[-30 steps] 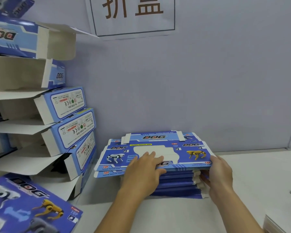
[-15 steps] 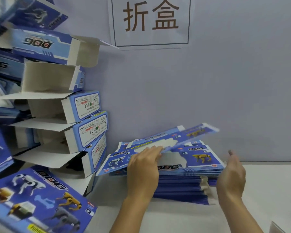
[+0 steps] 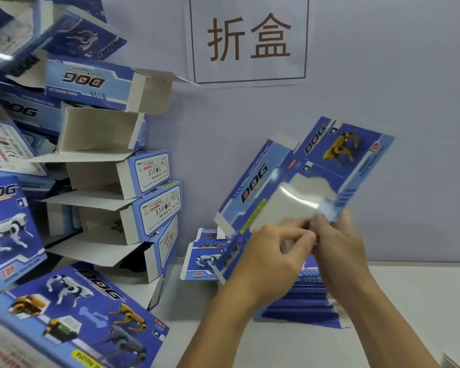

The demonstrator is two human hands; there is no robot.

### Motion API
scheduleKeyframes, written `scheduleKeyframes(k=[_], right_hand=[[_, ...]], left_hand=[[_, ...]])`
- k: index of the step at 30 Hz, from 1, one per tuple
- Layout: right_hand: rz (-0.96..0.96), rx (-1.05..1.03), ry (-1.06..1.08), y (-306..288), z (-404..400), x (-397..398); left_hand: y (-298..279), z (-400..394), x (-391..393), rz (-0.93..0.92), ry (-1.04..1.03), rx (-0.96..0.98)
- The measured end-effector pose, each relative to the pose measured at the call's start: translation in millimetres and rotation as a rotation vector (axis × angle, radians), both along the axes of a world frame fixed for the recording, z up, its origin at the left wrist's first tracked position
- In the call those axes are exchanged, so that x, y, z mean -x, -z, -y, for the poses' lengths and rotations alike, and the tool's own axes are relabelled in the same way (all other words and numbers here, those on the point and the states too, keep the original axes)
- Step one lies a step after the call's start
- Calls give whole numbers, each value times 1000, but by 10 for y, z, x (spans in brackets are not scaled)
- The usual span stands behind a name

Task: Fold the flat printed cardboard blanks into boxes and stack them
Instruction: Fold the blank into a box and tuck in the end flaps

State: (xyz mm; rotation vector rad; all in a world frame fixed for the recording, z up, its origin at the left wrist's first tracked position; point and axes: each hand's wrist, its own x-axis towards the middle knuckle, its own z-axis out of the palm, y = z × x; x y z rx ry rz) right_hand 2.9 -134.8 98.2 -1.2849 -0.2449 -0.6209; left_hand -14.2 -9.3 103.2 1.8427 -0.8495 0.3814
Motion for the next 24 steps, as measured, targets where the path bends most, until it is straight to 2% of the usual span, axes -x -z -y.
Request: scheduleKeyframes(k=[1, 3, 6, 8, 10, 12, 19, 24], right_hand=[[1, 30, 107, 25, 80, -16], [-12, 18, 151, 52, 236, -28], [-24, -19, 72, 77, 428, 2], [-27, -19, 10, 71, 476, 37], [-28, -7, -51, 94, 466, 39], [-17, 24, -120, 126, 392, 29], [28, 117, -258, 162, 292, 23], [16, 151, -344, 147, 132, 85]], left_hand=[[30, -19, 1, -18, -20, 3], [59, -88, -9, 19, -174, 81], [19, -269, -88, 129, -495, 262], [-4, -393, -144, 26, -581, 322], [-12, -453, -150, -161, -439, 412], [19, -456, -141, -238, -246, 532], [38, -471, -138, -177, -189, 606], [23, -378, -80, -218, -33, 579]])
